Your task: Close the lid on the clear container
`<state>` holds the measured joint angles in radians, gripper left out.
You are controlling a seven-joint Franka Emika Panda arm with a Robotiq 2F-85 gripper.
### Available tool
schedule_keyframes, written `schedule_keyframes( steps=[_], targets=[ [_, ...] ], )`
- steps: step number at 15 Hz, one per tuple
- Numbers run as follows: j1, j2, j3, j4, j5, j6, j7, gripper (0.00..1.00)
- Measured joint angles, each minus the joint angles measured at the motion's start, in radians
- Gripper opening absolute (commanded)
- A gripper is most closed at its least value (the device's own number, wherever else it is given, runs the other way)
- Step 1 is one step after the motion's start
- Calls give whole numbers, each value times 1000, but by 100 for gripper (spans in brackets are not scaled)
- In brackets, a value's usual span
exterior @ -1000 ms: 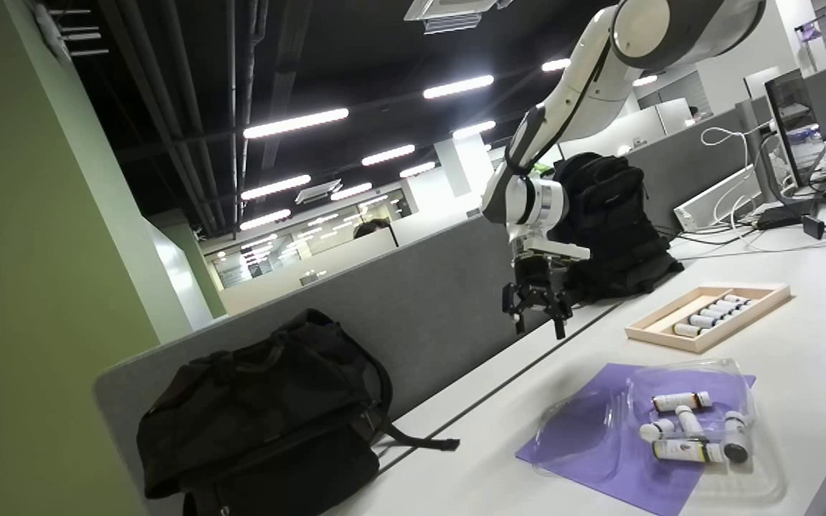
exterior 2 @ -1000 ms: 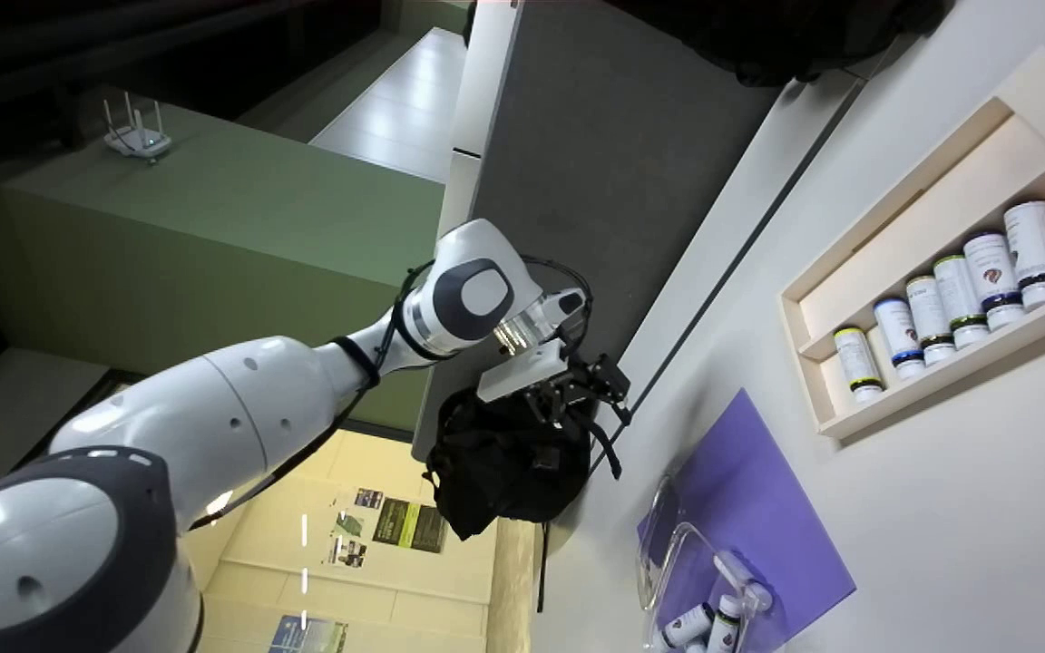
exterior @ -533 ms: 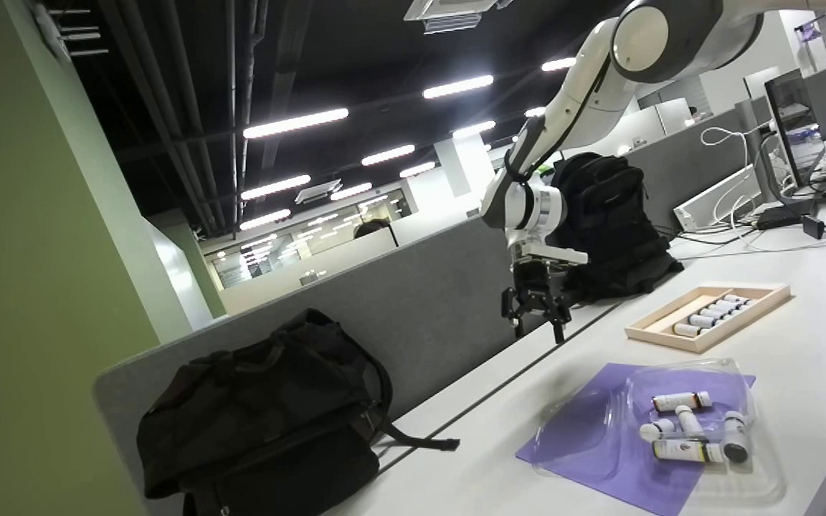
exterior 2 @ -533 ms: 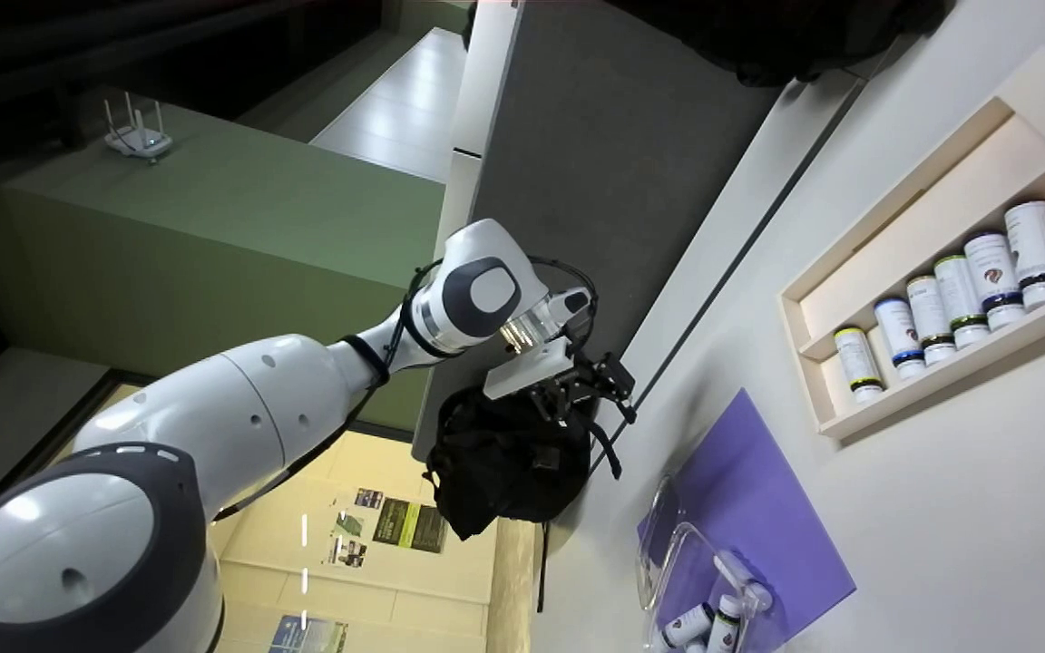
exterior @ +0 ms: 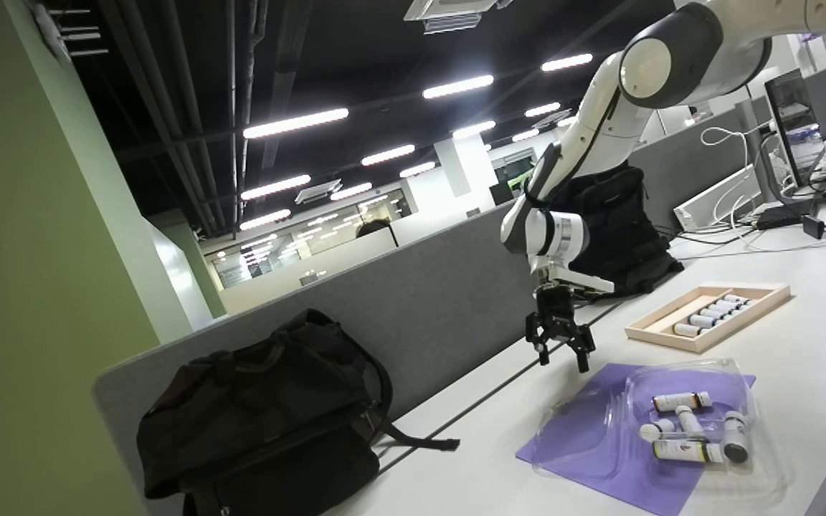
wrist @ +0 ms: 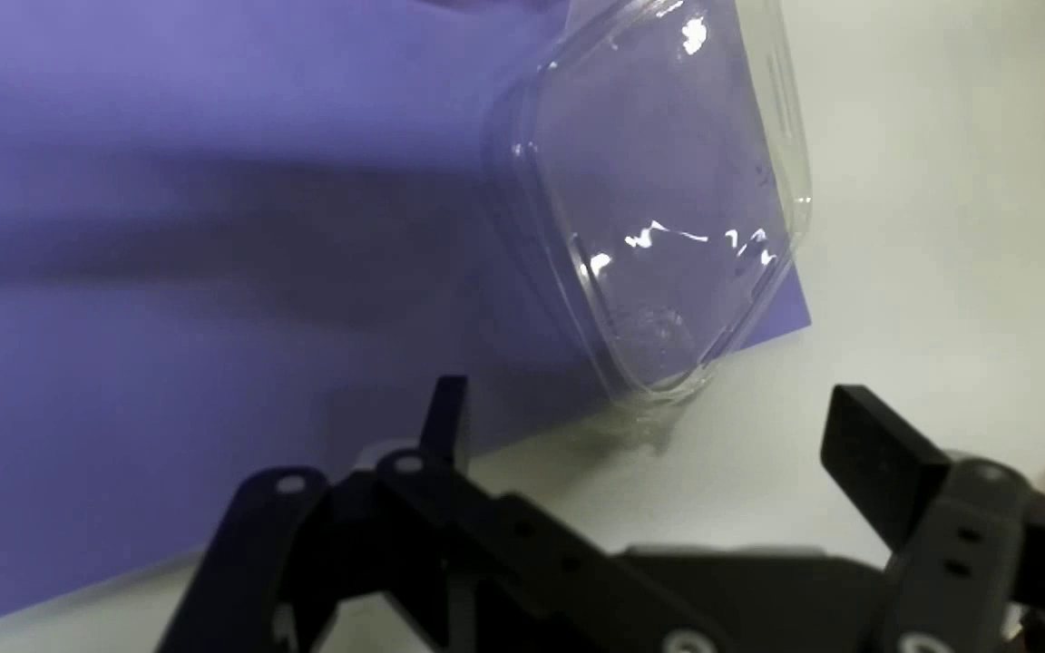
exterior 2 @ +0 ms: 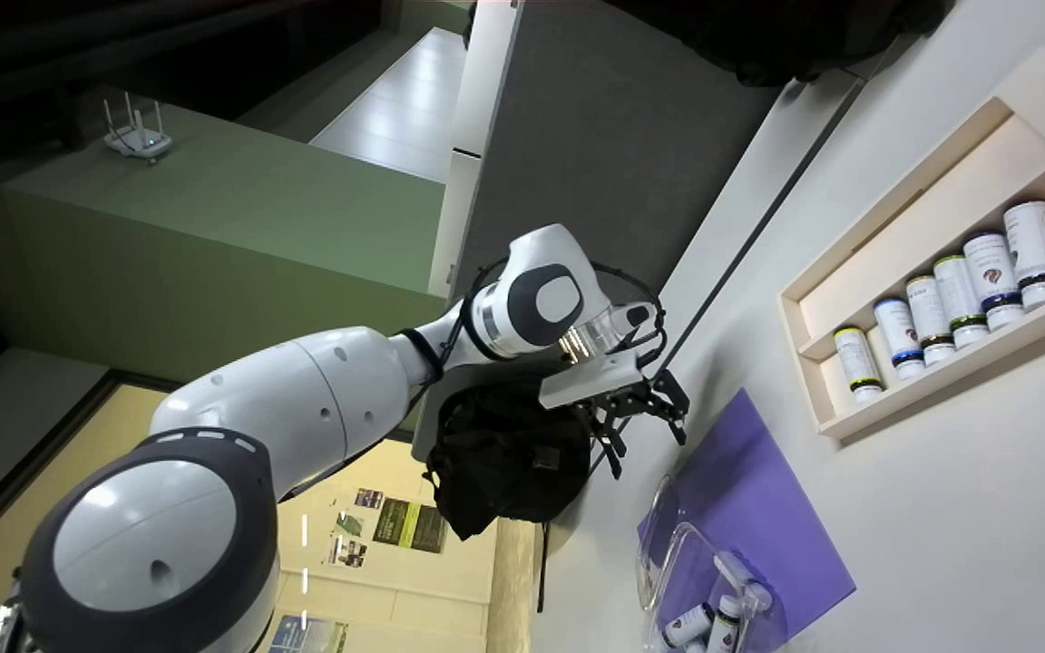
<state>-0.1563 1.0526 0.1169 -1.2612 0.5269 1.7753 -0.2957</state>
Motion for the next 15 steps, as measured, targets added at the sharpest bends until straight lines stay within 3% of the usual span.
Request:
schedule_keyframes(
  steps=[15],
  targets=[
    [-66, 95, 126, 3, 37, 36, -262, 100]
  ],
)
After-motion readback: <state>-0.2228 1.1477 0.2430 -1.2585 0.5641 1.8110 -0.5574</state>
